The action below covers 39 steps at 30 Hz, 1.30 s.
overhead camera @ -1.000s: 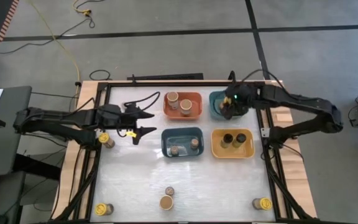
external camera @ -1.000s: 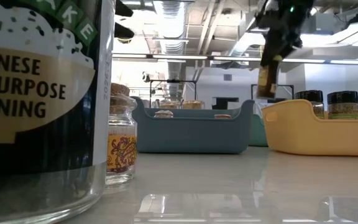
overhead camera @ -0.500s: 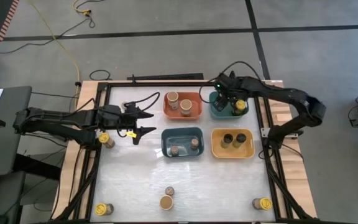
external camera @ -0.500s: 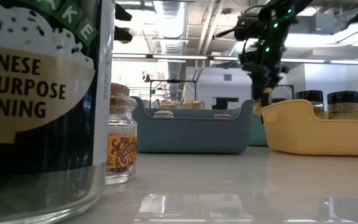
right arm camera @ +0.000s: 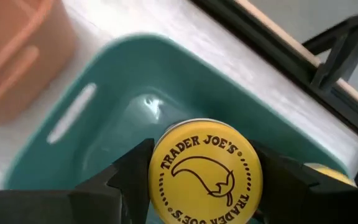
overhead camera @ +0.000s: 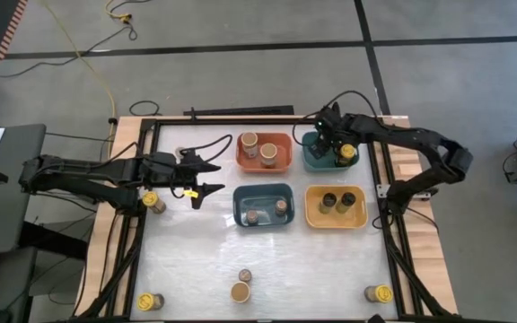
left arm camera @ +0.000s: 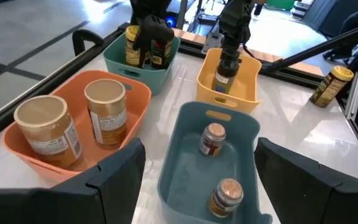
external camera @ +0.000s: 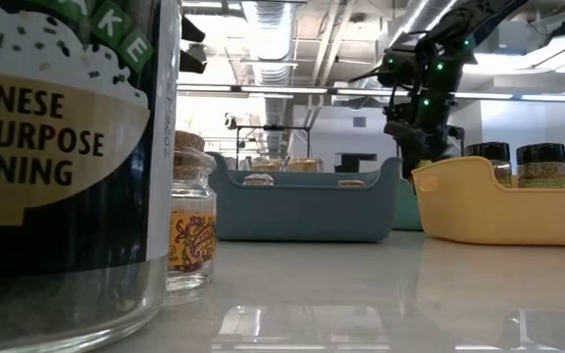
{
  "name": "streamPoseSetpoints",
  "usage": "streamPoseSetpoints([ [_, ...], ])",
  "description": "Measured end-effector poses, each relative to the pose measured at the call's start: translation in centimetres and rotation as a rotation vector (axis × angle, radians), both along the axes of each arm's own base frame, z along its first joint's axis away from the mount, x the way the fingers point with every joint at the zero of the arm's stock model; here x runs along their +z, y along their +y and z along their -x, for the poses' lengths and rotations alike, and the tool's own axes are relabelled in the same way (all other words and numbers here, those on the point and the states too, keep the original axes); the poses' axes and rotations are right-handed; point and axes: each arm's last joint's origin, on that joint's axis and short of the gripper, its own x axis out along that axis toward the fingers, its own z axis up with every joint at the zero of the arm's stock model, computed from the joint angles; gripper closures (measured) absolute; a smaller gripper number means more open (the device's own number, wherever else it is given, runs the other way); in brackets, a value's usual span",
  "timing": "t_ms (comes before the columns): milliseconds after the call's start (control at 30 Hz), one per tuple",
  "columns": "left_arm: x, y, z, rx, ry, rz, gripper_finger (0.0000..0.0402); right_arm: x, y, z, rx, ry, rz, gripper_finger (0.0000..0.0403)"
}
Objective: Sort spices by type
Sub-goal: Put the yellow spice bottle into the green bin
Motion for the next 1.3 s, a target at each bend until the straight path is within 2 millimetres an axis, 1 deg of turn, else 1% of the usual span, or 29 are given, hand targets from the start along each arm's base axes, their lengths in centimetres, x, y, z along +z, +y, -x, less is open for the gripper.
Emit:
streamPoseSetpoints([
  [200, 0.0, 0.1, 0.0, 0.037, 0.000, -0.013, 0.0111, -0.5, -1.1, 0.4, -0.041, 0.007, -0.004, 0.0155],
  [367, 0.0, 0.1, 0.0, 0.041, -0.001, -0.008, 0.0111, -0.7, -1.4, 0.3, -0.045, 0.004, 0.000, 0.0154],
  [733, 0.0, 0.1, 0.0, 0.042, -0.003, -0.005, 0.0111, -0.7, -1.3, 0.3, -0.042, 0.003, 0.002, 0.0137],
  [1300, 0.0, 0.1, 0.0, 0.042, -0.004, -0.004, 0.0111, -0.7, -1.3, 0.3, -0.044, 0.005, 0.002, 0.0133],
])
